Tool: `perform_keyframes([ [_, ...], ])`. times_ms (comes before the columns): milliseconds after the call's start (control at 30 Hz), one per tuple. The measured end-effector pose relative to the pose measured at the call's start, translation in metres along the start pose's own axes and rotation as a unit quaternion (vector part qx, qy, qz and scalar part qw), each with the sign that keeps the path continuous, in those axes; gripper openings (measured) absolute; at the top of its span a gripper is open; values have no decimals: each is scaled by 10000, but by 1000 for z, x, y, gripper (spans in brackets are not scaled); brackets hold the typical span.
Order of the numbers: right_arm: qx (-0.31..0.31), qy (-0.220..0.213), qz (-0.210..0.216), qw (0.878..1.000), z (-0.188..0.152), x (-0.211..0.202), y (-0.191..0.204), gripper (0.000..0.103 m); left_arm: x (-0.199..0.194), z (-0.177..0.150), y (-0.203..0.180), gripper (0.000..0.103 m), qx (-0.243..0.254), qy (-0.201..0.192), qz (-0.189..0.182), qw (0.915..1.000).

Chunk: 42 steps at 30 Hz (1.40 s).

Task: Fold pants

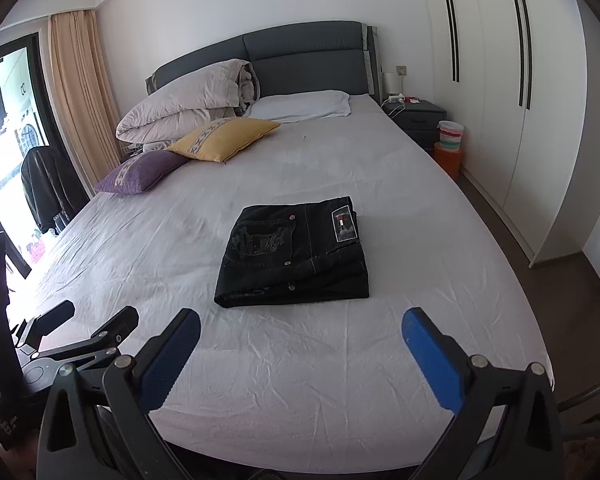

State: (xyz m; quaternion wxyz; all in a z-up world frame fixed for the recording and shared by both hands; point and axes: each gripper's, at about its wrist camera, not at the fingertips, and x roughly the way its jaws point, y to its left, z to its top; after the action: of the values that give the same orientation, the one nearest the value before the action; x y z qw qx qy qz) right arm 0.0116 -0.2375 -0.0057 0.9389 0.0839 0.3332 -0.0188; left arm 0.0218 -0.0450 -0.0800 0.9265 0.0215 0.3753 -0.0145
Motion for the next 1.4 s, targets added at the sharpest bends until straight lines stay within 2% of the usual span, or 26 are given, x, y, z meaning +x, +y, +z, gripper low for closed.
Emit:
perform_keyframes([
  [1400, -71, 166, 43, 9998, -8, 5, 4, 103, 1, -5, -2, 103, -5, 43, -10, 10000],
])
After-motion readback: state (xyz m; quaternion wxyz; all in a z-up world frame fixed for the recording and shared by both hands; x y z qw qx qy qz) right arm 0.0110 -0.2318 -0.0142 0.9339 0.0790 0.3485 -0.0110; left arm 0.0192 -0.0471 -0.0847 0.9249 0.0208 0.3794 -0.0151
